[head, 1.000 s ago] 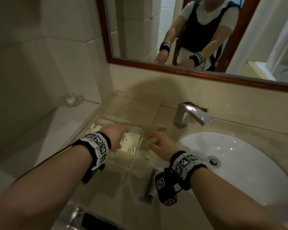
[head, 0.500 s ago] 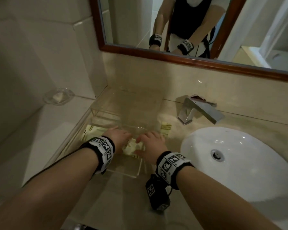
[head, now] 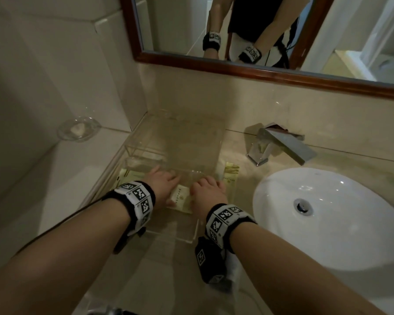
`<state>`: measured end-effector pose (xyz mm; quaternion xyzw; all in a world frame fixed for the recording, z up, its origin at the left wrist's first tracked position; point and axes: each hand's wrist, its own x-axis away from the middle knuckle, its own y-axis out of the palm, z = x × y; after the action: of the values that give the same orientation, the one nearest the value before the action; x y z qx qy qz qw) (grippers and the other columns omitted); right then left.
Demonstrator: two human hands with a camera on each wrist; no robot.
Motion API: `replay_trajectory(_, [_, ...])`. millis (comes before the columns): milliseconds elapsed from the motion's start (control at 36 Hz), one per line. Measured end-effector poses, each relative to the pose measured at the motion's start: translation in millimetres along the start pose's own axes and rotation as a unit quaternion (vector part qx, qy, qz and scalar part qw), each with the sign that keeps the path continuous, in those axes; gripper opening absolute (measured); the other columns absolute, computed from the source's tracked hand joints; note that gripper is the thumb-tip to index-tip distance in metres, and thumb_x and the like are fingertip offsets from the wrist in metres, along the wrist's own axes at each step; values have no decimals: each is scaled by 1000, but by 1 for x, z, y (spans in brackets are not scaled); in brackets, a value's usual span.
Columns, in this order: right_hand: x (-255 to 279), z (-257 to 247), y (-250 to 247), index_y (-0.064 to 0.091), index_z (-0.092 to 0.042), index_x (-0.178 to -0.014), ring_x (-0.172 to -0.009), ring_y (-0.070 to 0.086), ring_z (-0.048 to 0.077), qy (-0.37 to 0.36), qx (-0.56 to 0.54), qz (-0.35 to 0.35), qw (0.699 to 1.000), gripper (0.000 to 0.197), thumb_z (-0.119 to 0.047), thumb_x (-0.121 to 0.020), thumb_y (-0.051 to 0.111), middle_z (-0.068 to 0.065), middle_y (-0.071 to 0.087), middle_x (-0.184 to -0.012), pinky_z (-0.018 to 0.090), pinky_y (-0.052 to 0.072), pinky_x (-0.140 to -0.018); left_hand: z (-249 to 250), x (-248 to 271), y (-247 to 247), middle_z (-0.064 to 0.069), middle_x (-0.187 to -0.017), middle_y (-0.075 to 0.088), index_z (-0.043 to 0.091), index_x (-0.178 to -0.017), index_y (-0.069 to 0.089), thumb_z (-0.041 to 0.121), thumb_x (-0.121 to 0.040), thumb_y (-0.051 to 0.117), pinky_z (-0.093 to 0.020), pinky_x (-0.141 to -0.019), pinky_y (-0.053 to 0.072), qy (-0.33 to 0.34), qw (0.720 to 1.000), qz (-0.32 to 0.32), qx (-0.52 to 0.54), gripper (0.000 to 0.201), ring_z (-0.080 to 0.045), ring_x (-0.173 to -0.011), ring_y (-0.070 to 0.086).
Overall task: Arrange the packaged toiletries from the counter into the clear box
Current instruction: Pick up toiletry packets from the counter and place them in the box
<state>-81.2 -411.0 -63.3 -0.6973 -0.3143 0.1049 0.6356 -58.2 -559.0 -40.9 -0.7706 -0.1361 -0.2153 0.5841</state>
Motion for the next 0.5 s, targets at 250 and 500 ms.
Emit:
replay_trajectory(250, [2, -5, 3, 48, -22, -125, -131, 31, 26, -13, -25, 20, 999, 48, -49, -85, 56, 3, 44, -134, 43, 20, -107, 9, 0, -5, -1, -153, 27, 19, -146, 28, 43, -91, 50, -39, -113, 23, -3, 1000, 17, -18, 64, -24, -141, 25])
replay_trajectory(500, [3, 0, 4, 51, -22, -121, -128, 33, 25, -27, 11, 11, 1000, 43, -45, -86, 56, 4, 50, -127, 44, 20, -105, 7, -5, -1, -7, -155, 20, 13, -148, 22, 29, -97, 42, -34, -113, 27, 25, 999, -32, 14, 58, -26, -141, 22])
